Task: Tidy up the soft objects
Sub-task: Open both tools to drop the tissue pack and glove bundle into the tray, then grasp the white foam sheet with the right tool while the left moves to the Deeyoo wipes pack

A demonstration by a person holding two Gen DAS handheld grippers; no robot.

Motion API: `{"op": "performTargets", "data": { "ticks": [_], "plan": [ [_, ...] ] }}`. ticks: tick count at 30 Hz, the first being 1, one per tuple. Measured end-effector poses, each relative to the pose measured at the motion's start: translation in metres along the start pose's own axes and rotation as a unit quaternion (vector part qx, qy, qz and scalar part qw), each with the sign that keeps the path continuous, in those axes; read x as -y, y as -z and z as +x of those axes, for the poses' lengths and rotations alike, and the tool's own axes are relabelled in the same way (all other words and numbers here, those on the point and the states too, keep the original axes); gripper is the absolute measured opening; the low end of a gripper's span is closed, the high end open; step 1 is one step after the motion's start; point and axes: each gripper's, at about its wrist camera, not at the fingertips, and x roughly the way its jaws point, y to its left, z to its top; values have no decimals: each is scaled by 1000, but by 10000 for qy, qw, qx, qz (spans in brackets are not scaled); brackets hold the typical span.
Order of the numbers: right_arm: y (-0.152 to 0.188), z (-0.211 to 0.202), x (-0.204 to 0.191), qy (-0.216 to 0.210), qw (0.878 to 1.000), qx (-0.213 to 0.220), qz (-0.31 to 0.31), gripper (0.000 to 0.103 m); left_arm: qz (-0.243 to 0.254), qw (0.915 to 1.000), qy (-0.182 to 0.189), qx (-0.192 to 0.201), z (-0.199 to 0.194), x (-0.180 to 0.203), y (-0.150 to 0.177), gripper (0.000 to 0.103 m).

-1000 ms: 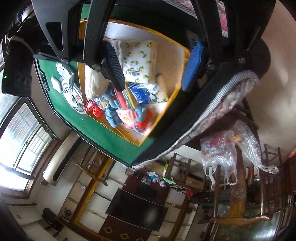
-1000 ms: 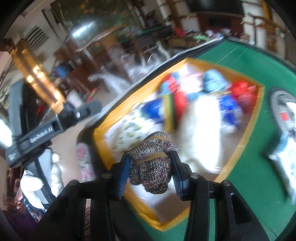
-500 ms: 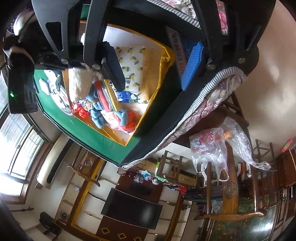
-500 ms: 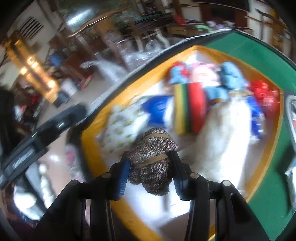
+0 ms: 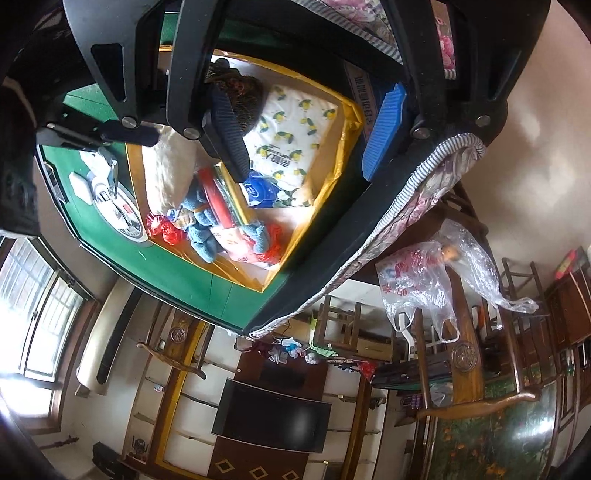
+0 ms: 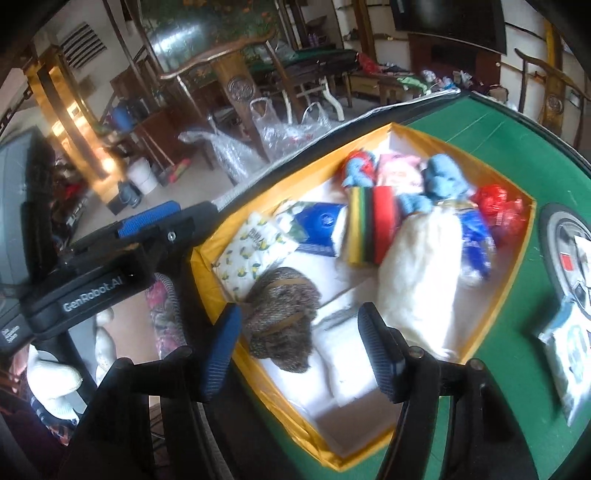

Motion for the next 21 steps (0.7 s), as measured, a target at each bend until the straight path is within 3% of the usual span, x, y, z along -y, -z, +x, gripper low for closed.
{"op": "performTargets", "data": {
  "ticks": [6,13,17,21],
  "plan": [
    [8,-23,24,86,9992,287,270,61,212,9998,-53,28,-7,18,1,69],
    [30,-62,81,396,9930,671,883,61,414,9991,78,-49,-8,42,3,69],
    [48,-94,132,728,9811,983,1499,61,440,9969,634,-180,-10,57,5,69],
    [70,-127,191,1068,9588,1276,2300,61,530,9898,1300,-231,-11,75,7,74]
  ]
}}
